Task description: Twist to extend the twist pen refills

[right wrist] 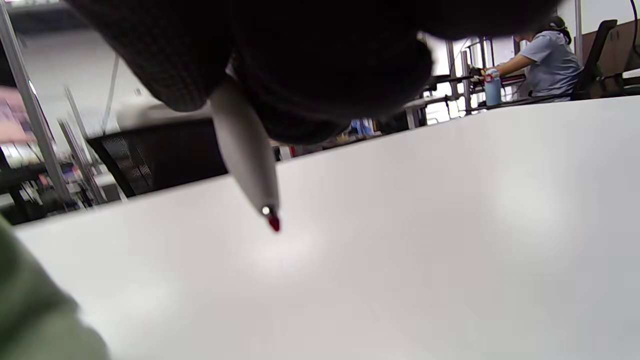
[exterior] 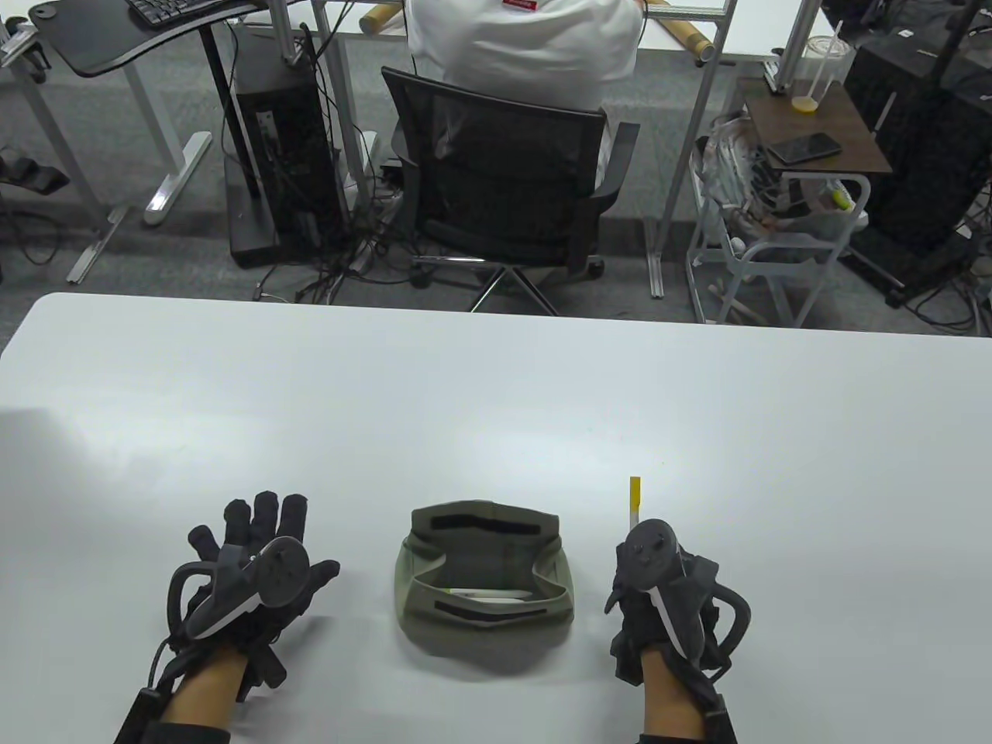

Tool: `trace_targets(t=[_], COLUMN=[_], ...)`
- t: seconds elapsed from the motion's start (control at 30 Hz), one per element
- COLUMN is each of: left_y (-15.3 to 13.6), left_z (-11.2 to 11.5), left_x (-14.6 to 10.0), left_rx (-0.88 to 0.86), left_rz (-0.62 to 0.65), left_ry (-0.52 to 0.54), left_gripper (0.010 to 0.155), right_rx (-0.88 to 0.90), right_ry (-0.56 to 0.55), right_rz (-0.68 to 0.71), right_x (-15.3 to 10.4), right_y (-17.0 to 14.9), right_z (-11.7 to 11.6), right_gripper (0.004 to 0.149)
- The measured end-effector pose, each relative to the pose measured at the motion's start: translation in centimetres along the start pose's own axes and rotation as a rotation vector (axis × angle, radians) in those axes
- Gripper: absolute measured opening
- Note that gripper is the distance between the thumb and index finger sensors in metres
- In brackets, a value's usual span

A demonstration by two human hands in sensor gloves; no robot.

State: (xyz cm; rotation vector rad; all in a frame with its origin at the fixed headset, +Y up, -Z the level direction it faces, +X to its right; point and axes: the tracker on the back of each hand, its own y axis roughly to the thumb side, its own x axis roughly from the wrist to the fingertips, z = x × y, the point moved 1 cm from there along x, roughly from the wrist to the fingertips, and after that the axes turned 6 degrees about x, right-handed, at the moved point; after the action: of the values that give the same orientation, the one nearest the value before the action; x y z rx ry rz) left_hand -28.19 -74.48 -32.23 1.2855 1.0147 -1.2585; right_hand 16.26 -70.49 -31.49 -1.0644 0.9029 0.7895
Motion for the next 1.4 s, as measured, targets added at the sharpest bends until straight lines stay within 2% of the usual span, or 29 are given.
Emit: trace_targets(t=[0.2, 0.47, 0.87, 1.1, 1.3, 1.4], left_y=[0.0, 0.1, 0.2, 0.7, 2.6, 4.6], left_z=[0.0, 0.1, 0.1, -0.4, -3.9, -5.7], left_x=[-0.1, -0.1, -0.1, -0.1, -0.1, 1.1], left_rx=[0.0, -0.005, -0.009, -0.022, -0.16, -0.197], left_rz=[0.001, 0.002, 0.006, 0.045, 0.11, 0.146], left_ry=[-0.004, -0.004, -0.007, 0.018, 0.143, 0.141], left_gripper=[0.094, 0.093, 0.093, 0.093, 0.089, 0.083], right_rx=[-0.201, -0.333, -0.323, -0.3, -0.224, -0.209], right_ry=[0.133, 0.204, 0.209, 0.211, 0.183, 0.156], right_rz=[-0.027, -0.05, -0.054, -0.066, -0.054, -0.039], right_x=[0.9, 1.0, 1.1, 1.1, 0.8, 0.6], right_y=[0.8, 1.0, 0.9, 0.5, 0.6, 1.0], right_z=[-3.9, -6.3, -6.4, -6.1, -4.9, -4.3], right_gripper=[0.046, 0.046, 0.051, 0.061, 0.063, 0.063])
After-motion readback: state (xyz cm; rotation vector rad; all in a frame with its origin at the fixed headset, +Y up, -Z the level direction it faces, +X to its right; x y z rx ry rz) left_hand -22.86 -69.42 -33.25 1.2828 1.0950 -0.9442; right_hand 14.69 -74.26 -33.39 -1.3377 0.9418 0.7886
